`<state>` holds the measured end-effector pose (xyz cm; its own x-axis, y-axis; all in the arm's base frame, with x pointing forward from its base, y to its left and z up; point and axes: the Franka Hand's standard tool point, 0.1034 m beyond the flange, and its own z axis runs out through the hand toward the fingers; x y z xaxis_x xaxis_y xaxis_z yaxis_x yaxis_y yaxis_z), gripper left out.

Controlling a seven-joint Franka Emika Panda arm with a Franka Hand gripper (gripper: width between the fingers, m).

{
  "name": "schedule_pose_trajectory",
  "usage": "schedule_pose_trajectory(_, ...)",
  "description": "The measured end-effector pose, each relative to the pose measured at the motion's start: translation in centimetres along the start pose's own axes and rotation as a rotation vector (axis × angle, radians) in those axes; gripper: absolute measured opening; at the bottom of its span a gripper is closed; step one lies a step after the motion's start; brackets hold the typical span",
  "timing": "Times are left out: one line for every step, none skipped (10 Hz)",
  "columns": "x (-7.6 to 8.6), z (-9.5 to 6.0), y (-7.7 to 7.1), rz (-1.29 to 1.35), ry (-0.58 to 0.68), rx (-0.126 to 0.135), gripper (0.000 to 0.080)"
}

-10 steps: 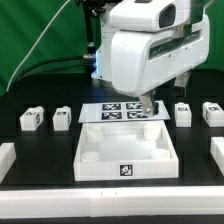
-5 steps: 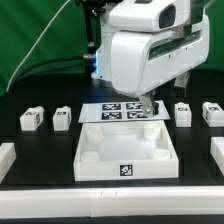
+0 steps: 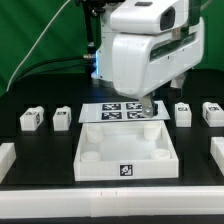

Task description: Assemble one leg

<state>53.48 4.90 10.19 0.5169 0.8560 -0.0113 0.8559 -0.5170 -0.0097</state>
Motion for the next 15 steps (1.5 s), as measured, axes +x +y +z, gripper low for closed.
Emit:
schedule_pose_trajectory(-1.8, 0.9, -1.9, -0.056, -0.011, 0.014, 0.0650)
schedule_pose_trajectory(-3.2, 1.5, -2.6, -0.115, -0.023, 0.033, 0.0650)
schedule_pose_trajectory(-4.7, 1.8, -2.7, -0.142, -0.029, 0.044, 0.0650)
schedule_pose_trajectory(-5.5, 1.7, -2.8, -0.126, -0.029, 0.043, 0.0650)
schedule_pose_trajectory(-5.3, 1.7, -2.8, -0.127, -0.029, 0.044, 0.0650)
schedule_pose_trajectory(-5.3, 1.8, -2.8, -0.128, -0.030, 0.046, 0.0650)
schedule_pose_trajectory(-5.3, 1.9, -2.8, -0.127, -0.030, 0.046, 0.0650)
schedule_pose_trajectory(-5.4, 1.9, -2.8, -0.131, -0.030, 0.047, 0.0650)
schedule_pose_trajectory(-5.5, 2.0, -2.9, -0.245, -0.035, 0.047, 0.0650)
schedule_pose_trajectory(-5.7, 2.2, -3.2, -0.339, -0.046, 0.049, 0.0650)
schedule_pose_trajectory(-6.1, 2.7, -3.9, -0.399, -0.055, 0.064, 0.0650)
schedule_pose_trajectory(-6.7, 3.2, -4.7, -0.463, -0.059, 0.074, 0.0650)
schedule_pose_trajectory(-7.3, 3.8, -5.5, -0.505, -0.064, 0.093, 0.0650)
schedule_pose_trajectory(-8.2, 4.3, -6.1, -0.509, -0.067, 0.111, 0.0650)
schedule_pose_trajectory(-8.8, 4.8, -6.1, -0.495, -0.069, 0.122, 0.0650)
